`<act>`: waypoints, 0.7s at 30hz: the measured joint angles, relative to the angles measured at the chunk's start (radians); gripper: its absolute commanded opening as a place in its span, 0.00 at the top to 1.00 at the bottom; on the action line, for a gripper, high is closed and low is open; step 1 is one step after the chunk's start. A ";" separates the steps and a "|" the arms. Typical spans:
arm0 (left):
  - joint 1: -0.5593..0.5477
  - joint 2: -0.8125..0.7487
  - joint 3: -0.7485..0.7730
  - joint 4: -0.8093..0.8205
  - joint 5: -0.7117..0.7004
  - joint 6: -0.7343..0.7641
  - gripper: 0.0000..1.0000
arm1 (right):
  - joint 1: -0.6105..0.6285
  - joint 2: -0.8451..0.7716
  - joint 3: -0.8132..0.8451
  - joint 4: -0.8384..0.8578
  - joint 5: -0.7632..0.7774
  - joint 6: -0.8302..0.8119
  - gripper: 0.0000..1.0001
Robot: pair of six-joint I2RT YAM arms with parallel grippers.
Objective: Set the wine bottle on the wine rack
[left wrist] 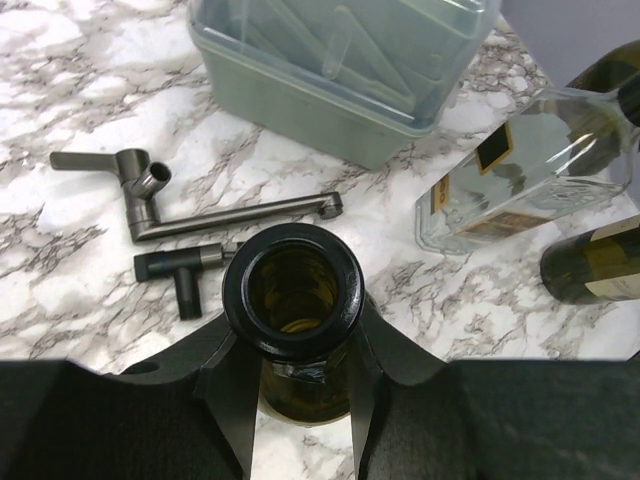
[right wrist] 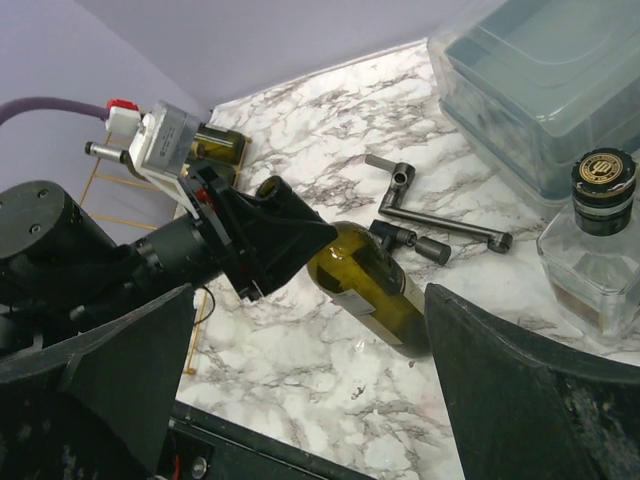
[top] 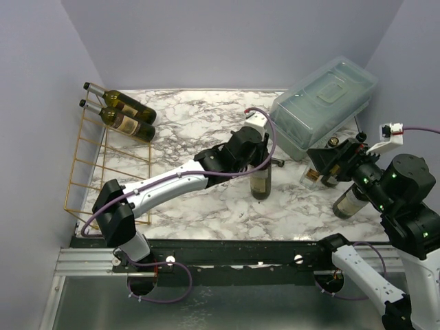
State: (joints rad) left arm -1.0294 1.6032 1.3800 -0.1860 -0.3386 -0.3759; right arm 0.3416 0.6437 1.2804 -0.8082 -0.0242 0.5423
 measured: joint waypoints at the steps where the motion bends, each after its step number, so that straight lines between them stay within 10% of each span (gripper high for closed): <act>1: 0.012 -0.008 0.000 -0.018 0.013 -0.009 1.00 | 0.000 0.000 -0.003 0.002 -0.006 0.000 0.00; 21: 0.333 -0.286 -0.051 -0.245 0.131 -0.101 1.00 | 0.000 0.057 -0.105 0.090 -0.077 0.027 0.00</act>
State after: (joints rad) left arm -0.6964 1.3170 1.3293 -0.4313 -0.2077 -0.4774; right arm 0.3416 0.7006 1.1755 -0.7185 -0.1017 0.5690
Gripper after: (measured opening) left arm 0.354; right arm 0.998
